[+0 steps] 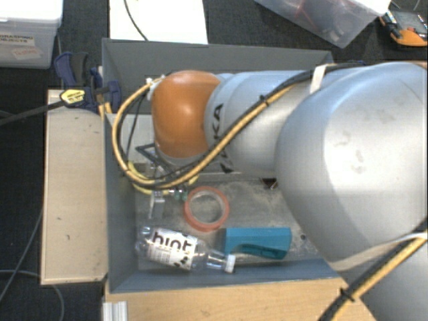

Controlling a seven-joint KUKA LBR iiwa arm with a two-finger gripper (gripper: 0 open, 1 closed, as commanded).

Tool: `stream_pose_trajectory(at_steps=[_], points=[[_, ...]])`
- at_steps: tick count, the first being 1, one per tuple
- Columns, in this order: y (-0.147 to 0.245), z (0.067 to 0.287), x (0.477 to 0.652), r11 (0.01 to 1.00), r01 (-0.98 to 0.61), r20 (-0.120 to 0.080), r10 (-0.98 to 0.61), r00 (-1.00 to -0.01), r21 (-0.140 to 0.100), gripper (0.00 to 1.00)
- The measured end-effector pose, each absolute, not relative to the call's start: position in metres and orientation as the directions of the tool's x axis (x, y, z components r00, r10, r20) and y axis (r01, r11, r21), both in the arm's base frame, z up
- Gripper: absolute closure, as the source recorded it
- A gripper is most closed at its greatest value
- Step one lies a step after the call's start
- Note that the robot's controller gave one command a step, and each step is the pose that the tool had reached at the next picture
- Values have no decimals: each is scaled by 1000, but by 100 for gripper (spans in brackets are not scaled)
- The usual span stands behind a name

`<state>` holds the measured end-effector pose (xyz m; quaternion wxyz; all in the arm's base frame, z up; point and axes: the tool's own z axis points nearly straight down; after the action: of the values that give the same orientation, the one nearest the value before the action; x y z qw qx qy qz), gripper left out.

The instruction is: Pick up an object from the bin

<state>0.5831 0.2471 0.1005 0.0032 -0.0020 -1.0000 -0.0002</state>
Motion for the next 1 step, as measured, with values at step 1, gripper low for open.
stream_pose_trajectory(at_steps=[1], points=[[233, 70, 591, 994, 107, -19, 107, -994, 9, 0]])
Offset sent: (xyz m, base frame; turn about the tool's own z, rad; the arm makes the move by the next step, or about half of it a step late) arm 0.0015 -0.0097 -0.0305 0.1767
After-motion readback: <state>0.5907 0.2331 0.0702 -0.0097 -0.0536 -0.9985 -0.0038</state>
